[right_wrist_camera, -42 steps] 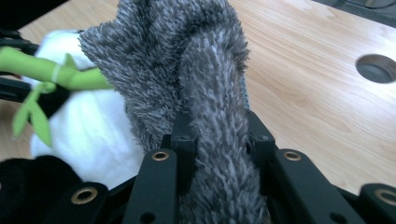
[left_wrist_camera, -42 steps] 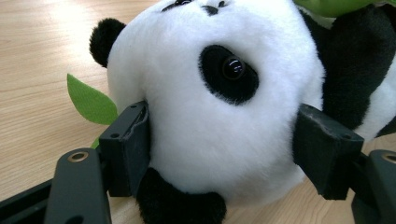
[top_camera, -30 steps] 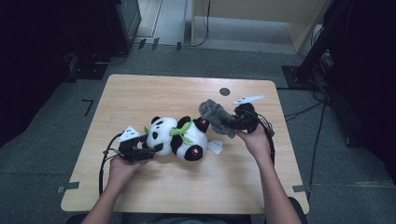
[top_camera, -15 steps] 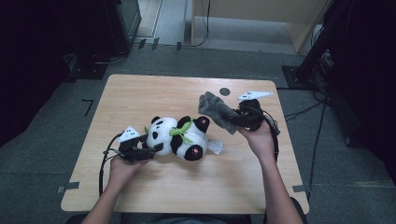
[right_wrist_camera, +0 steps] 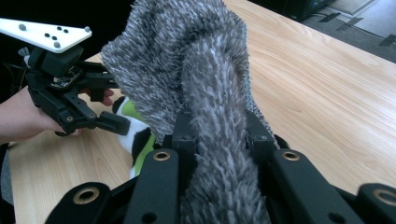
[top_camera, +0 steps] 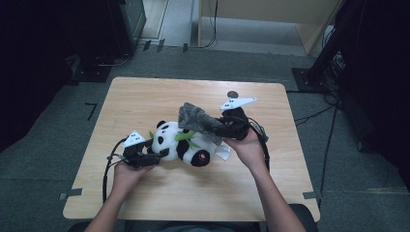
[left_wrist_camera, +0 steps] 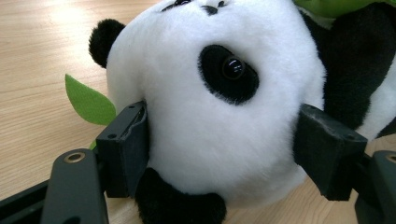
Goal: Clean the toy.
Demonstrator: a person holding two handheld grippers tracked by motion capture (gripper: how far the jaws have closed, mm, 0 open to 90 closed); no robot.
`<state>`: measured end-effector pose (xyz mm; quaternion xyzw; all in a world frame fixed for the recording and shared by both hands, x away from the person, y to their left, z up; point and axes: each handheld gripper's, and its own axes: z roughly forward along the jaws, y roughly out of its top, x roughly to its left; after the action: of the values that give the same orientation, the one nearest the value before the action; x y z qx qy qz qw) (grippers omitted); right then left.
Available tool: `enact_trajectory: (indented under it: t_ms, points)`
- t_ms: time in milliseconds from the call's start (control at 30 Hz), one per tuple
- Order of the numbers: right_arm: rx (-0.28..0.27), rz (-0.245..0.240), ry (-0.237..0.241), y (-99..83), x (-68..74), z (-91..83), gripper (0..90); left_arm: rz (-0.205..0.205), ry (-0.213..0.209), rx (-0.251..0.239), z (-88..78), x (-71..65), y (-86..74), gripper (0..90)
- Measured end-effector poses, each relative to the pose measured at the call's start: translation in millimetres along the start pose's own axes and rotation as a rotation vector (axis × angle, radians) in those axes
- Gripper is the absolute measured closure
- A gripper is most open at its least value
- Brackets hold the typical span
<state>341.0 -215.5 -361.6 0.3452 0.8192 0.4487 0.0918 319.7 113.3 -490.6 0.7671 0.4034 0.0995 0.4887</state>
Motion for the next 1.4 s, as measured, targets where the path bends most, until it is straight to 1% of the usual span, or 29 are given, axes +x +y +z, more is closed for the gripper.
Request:
enact_trajectory:
  t_ms: [67,133,233,300,333,367,400,467,700,767,867,1100,1200,1300,1400]
  points:
    - [0.012,0.002,-0.006,-1.9,-2.2,6.7,72.7,0.0,0.001,0.0,0.0,-0.1,0.0,24.8]
    - [0.027,0.026,-0.016,-6.0,-8.5,12.8,72.4,0.004,0.001,0.002,-0.1,0.0,0.1,24.8]
    - [0.053,0.031,-0.05,-12.6,-15.8,18.4,72.2,0.002,0.001,0.0,0.0,0.1,0.1,24.9]
    - [0.055,0.041,-0.052,-16.1,-20.9,20.0,72.4,0.0,0.003,-0.002,0.2,-0.2,0.3,24.9]
    - [0.055,0.041,-0.052,-16.1,-20.9,20.0,72.4,0.0,0.003,-0.002,0.2,-0.2,0.3,24.9]
    - [0.055,0.058,-0.051,-18.1,-25.7,18.8,72.2,0.0,0.004,-0.002,0.2,-0.3,0.3,24.9]
    - [0.051,0.053,-0.057,-18.8,-27.1,17.8,72.0,0.001,0.003,-0.002,0.2,-0.3,0.3,24.9]
    - [0.055,0.06,-0.07,-20.7,-30.1,14.4,71.8,0.001,0.003,-0.002,0.2,-0.2,0.3,24.9]
    - [0.051,0.106,-0.082,-33.7,-45.7,6.2,71.8,0.0,0.002,-0.001,0.1,-0.3,0.1,24.8]
    - [0.052,0.114,-0.079,-37.0,-48.5,4.6,71.7,0.001,0.002,-0.001,0.0,-0.3,0.0,24.8]
    - [0.061,0.121,-0.089,-40.6,-52.5,1.7,71.6,0.001,0.002,-0.002,-0.1,-0.2,-0.3,24.8]
    - [0.068,0.15,-0.124,-49.3,-62.1,-8.8,72.2,0.004,0.001,-0.001,-0.4,0.0,-0.7,24.8]
    - [0.055,0.166,-0.138,-51.0,-66.4,-16.7,72.3,0.003,0.001,-0.002,-0.3,0.1,-0.8,24.8]
    - [0.014,0.187,-0.126,-48.5,-68.9,-26.7,72.4,0.001,0.001,-0.002,-0.3,0.2,-0.8,24.7]
    - [-0.011,0.172,-0.115,-42.5,-63.1,-34.6,72.4,0.001,0.002,-0.003,-0.2,-0.1,-0.8,24.7]
